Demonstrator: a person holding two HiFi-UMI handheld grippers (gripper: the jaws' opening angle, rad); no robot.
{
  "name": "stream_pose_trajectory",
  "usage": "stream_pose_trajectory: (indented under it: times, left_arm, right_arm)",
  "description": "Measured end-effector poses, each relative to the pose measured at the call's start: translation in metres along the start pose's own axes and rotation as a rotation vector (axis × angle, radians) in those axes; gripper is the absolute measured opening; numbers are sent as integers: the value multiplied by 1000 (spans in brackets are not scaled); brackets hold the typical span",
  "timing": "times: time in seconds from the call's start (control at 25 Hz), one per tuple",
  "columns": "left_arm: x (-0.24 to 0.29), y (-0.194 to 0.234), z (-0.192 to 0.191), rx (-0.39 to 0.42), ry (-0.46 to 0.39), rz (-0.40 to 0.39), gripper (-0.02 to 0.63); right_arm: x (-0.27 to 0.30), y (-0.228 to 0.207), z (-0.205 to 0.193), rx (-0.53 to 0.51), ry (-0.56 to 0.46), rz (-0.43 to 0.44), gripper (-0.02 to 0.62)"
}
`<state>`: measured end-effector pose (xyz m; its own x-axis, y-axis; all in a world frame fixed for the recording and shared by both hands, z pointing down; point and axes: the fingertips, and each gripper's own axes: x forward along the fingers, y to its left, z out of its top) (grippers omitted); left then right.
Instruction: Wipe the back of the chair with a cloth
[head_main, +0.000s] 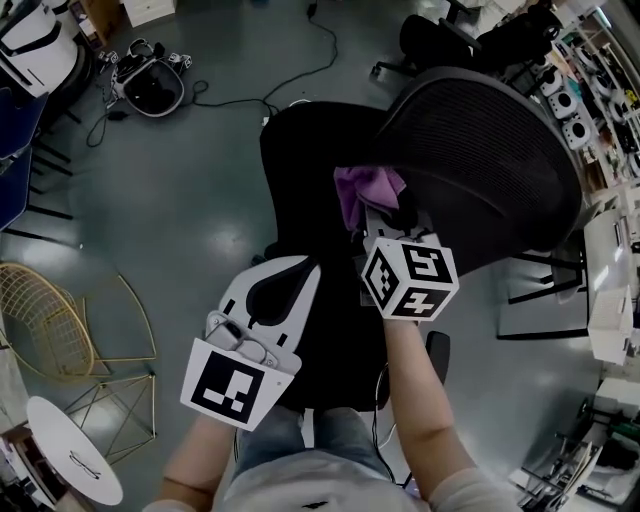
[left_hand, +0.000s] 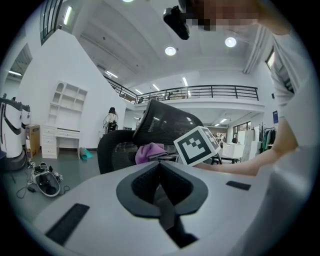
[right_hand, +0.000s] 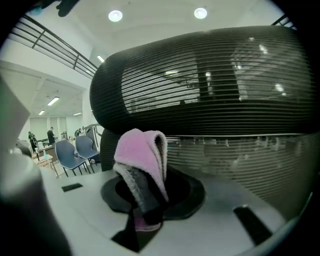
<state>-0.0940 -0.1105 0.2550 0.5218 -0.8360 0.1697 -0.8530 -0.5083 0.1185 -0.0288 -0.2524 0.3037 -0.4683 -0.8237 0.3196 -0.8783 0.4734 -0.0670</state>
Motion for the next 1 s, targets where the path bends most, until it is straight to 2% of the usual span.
stream_pose_trajectory:
  times: [0.52,1.0]
  left_arm:
    - [29,-39,1,0,-1,-32,12]
    - [62,-86,1,-16,-4,-40,12]
  right_arm:
    - [-36,-82,-7,48,-4,-117,95]
    - [-74,-151,-14,63,-9,-177,95]
